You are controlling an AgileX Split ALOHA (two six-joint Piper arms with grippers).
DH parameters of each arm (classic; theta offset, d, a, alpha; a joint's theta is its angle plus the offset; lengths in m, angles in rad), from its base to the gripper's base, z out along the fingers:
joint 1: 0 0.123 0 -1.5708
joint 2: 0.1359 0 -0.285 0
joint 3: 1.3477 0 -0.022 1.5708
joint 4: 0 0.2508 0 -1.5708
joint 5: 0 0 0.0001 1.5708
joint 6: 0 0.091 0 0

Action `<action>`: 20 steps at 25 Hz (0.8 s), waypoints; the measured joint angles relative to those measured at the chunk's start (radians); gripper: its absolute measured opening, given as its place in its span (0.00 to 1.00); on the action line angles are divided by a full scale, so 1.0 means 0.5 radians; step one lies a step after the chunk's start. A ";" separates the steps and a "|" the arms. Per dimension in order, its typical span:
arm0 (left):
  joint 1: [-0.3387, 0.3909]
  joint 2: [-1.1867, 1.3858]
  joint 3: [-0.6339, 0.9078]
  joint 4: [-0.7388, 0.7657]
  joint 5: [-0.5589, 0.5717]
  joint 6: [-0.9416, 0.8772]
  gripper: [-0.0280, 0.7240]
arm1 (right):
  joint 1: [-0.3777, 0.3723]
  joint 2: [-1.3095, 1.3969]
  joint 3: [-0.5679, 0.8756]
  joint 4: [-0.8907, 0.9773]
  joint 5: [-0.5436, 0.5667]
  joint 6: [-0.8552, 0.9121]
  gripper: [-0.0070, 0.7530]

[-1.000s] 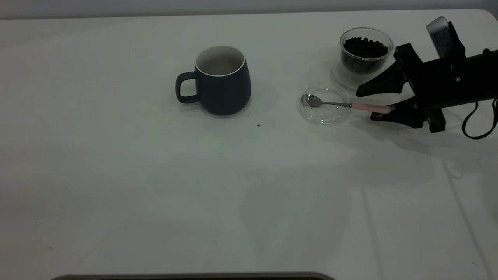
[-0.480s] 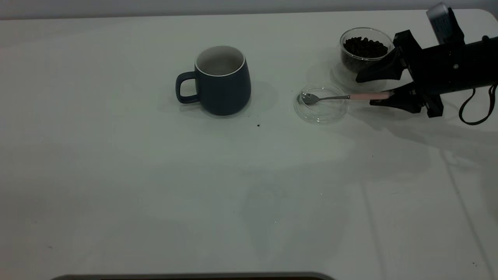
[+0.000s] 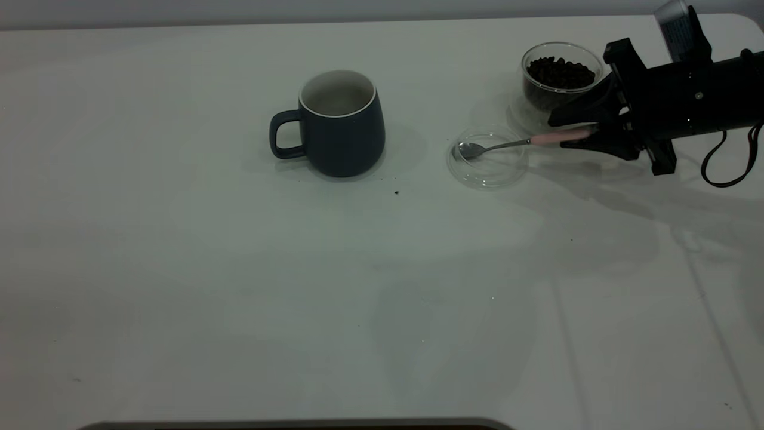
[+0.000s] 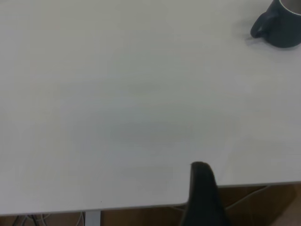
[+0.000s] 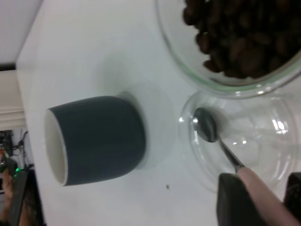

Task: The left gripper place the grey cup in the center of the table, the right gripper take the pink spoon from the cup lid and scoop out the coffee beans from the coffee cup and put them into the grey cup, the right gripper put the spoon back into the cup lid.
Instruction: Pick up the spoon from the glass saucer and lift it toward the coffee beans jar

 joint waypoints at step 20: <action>0.000 0.000 0.000 0.000 0.000 0.000 0.79 | -0.062 -0.190 0.000 -0.366 0.071 0.009 0.16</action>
